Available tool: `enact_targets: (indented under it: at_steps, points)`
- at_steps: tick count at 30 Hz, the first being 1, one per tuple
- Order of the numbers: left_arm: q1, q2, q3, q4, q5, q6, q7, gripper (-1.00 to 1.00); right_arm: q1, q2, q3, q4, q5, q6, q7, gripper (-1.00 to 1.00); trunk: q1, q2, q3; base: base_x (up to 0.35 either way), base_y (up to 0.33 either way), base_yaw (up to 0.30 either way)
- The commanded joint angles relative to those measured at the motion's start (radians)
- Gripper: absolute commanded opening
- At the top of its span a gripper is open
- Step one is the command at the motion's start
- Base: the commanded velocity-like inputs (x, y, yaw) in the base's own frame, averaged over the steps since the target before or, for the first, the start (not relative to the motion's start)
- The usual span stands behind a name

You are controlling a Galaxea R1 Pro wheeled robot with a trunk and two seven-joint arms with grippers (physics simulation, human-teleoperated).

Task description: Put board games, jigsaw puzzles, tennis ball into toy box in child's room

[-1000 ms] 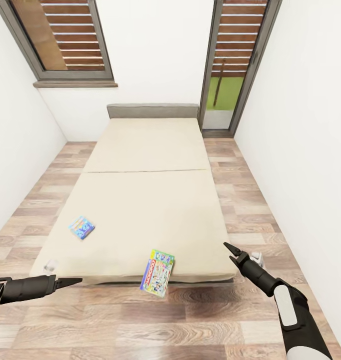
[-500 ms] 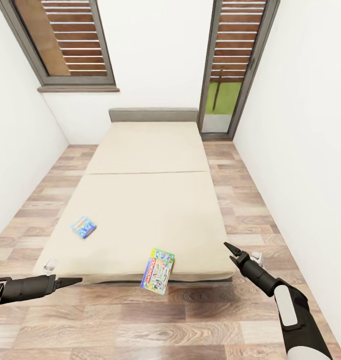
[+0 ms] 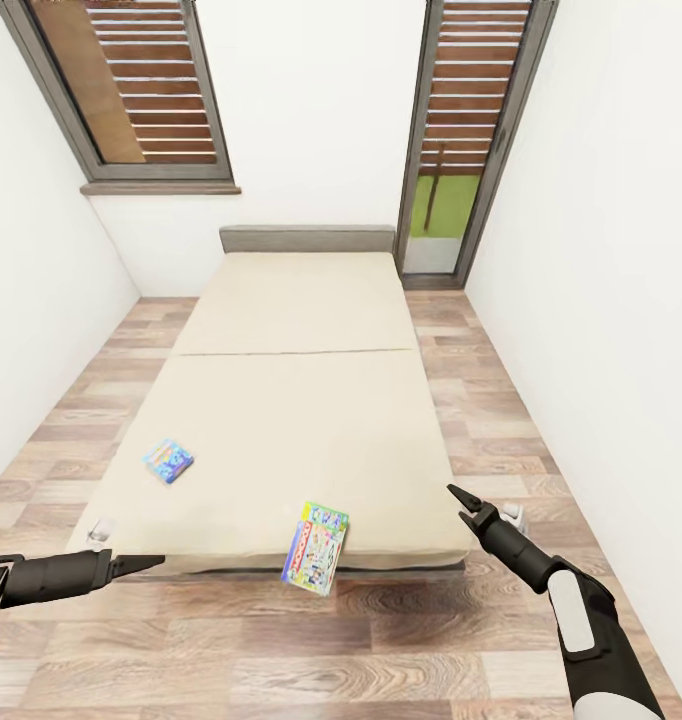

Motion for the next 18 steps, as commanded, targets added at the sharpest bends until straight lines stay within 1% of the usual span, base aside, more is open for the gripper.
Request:
enact_targets:
  at_steps: [1,10,13,18]
  points:
    - [-0.001,-0.001,0.003,-0.001,-0.011,0.011,-0.009,1.00,-0.001,0.001,-0.003,0.000,-0.001,0.007,0.002,1.00,0.000,-0.001,0.001,0.000,0.000,0.000]
    - [-0.001,-0.001,0.003,-0.001,-0.012,0.011,-0.009,1.00,-0.001,0.001,-0.003,0.000,-0.001,0.007,0.002,1.00,0.000,-0.001,0.015,0.018,0.000,0.000]
    - [-0.001,-0.001,0.003,-0.001,-0.012,0.011,-0.009,1.00,-0.001,0.001,-0.003,0.000,-0.001,0.007,0.002,1.00,0.000,-0.001,0.020,0.135,0.000,0.000]
    - [-0.001,-0.001,0.003,-0.001,-0.012,0.010,-0.009,1.00,-0.001,0.001,-0.003,0.000,-0.001,0.007,0.002,1.00,0.000,-0.001,0.028,0.215,0.000,0.000]
